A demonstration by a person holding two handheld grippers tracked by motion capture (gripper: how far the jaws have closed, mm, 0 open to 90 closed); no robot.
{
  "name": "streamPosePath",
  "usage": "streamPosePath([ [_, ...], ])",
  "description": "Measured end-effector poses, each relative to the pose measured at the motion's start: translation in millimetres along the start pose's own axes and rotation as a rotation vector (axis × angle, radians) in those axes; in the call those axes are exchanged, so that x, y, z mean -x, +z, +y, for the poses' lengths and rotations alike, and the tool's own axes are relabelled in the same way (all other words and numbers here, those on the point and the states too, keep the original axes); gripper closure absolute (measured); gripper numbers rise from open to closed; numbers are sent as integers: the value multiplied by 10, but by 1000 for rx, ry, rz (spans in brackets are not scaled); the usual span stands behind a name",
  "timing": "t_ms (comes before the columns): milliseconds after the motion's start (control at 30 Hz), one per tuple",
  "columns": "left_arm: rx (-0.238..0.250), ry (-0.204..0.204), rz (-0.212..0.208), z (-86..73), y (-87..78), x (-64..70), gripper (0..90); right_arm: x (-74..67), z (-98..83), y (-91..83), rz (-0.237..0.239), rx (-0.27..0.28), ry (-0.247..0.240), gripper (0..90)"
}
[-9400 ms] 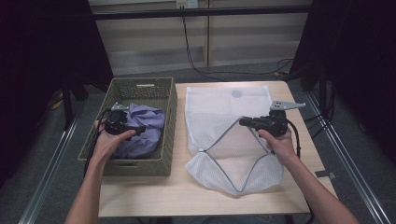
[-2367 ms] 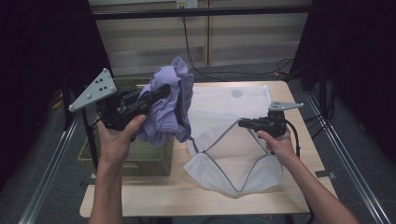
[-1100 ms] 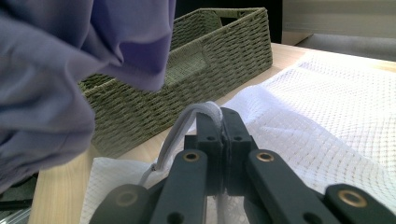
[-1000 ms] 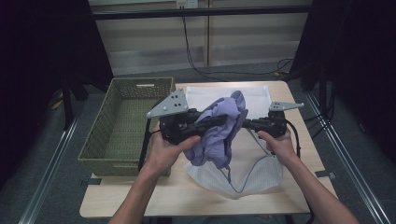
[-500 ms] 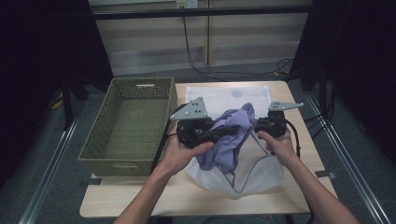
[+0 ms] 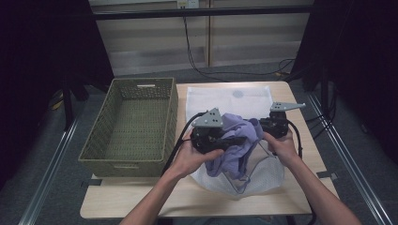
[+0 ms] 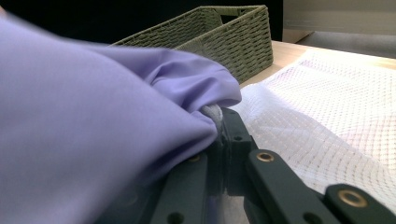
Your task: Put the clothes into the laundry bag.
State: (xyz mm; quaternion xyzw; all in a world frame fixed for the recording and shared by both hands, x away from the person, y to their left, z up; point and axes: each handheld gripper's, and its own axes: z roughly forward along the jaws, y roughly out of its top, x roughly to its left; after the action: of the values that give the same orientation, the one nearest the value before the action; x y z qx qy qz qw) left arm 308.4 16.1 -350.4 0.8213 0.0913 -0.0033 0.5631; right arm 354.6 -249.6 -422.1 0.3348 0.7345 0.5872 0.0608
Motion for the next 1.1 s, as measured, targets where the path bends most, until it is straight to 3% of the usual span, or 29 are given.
streamPosePath([
  [400,-132,-36,6,-335,325,-150,845,-18,8,-8,9,-2,-2,886],
  [667,-173,-69,23,-462,466,-233,842,-26,5,1,16,-8,-3,887],
  [1100,-242,-112,58,-670,858,-383,825,-42,1,-15,18,-9,0,886],
])
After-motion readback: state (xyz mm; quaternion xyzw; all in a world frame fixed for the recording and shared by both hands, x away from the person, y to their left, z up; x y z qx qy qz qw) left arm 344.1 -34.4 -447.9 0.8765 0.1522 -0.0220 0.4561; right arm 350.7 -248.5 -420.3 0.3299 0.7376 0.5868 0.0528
